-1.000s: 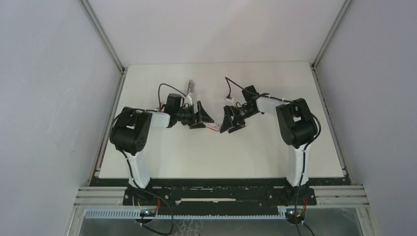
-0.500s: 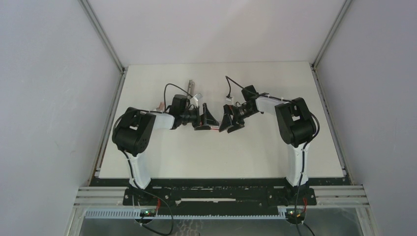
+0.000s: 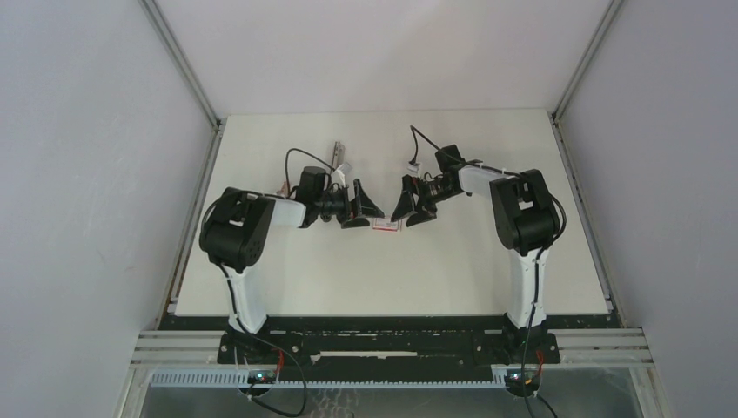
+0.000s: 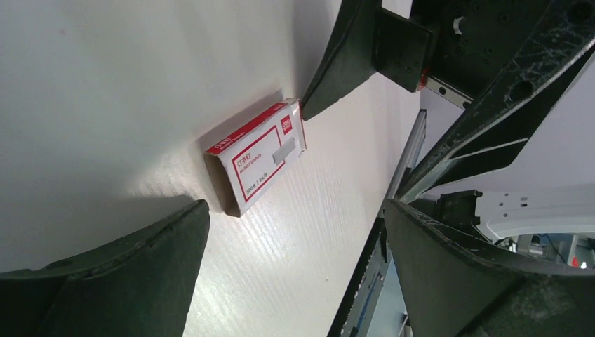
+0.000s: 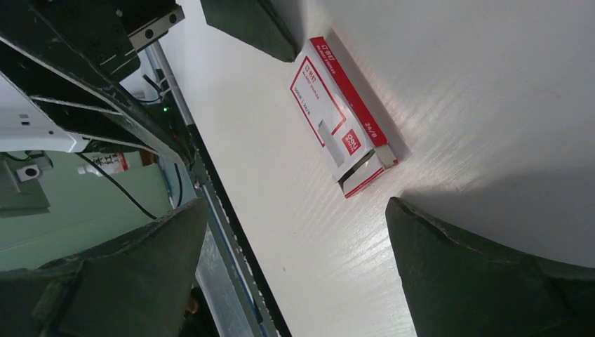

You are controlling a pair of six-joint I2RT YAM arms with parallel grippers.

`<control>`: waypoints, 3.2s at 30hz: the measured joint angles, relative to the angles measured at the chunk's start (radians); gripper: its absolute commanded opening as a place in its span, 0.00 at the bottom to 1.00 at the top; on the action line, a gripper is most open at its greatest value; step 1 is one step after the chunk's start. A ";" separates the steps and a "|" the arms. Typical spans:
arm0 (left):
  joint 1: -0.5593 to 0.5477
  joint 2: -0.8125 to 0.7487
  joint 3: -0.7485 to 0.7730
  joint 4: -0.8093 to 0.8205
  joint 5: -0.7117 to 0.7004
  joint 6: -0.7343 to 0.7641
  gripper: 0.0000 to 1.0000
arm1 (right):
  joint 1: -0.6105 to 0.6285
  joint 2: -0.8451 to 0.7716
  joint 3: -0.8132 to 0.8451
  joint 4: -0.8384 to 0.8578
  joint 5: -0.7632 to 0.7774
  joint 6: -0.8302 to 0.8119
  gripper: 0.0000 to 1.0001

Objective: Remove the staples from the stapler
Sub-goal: Close the staple box at the center of the board, then reset both arms

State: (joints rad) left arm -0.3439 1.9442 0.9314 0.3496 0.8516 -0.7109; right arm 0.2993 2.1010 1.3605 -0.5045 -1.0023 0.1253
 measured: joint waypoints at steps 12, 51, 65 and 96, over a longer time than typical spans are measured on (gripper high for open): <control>-0.005 0.021 0.000 0.053 0.017 -0.040 1.00 | -0.001 0.043 0.021 0.039 -0.064 0.058 1.00; -0.016 0.033 -0.002 0.093 0.008 -0.075 1.00 | 0.006 0.079 0.056 0.047 -0.097 0.091 1.00; -0.047 0.033 -0.027 0.134 0.028 -0.092 1.00 | -0.084 0.069 0.106 -0.004 -0.012 0.024 1.00; -0.039 0.050 0.045 0.072 -0.049 -0.072 1.00 | -0.142 -0.018 0.077 -0.039 0.056 -0.041 1.00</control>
State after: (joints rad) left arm -0.3832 1.9942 0.9760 0.4217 0.8028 -0.7826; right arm 0.1577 2.0830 1.4380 -0.5438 -0.9463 0.0845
